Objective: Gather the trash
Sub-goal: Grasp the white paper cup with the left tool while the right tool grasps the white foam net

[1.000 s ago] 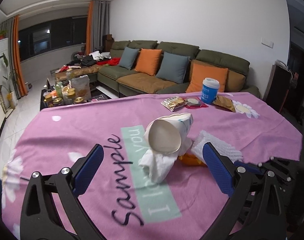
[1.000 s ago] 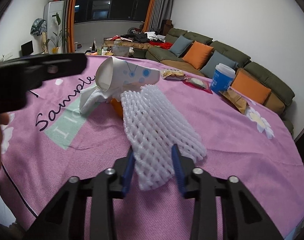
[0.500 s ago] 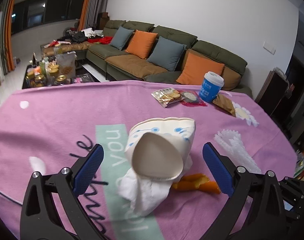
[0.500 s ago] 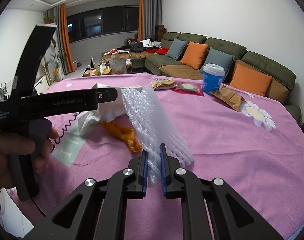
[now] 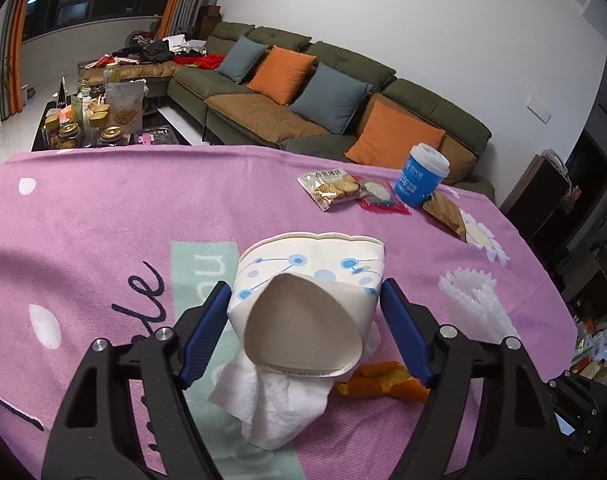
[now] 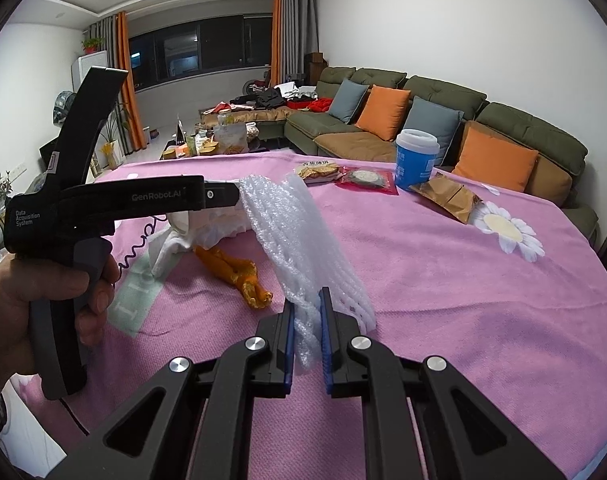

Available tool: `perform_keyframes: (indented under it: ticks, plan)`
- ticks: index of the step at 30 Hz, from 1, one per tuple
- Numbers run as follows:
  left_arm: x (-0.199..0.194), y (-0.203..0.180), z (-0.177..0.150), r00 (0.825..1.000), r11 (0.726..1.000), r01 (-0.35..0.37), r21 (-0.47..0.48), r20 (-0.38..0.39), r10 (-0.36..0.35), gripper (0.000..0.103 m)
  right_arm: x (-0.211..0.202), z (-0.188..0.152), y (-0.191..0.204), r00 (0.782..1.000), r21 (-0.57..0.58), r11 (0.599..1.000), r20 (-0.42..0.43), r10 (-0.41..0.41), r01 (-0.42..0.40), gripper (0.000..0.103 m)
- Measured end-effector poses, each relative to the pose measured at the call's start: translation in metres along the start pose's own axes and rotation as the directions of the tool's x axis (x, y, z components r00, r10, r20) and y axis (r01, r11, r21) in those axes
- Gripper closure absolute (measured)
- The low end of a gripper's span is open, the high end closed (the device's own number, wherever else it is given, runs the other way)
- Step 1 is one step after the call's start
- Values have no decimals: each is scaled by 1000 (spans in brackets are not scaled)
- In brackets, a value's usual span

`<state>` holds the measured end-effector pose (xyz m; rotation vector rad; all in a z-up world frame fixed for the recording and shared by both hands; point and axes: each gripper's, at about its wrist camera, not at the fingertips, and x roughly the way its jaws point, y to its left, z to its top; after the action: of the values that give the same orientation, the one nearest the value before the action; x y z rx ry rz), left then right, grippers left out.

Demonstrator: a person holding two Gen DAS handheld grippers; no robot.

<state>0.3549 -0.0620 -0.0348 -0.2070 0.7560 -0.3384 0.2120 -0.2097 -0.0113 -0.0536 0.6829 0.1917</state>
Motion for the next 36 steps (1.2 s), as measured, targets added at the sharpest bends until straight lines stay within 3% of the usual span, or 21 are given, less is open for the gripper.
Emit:
perform_keyframes:
  ticks: [8,17,36]
  plan:
    - [-32,-4,4,995,999,-27,26,94,24,29,-13,4,2,999,-4,1000,39,-16,17,94]
    - [-117,-8,-3,969,996,-75,54,238,60,29,-40,12,11,994,-4,1000,109,4,-3,94]
    - [-284,-4,-99,908,981,-194,-6,378,182,29,-122,10,71,955,-66,986,248,162,-151,94]
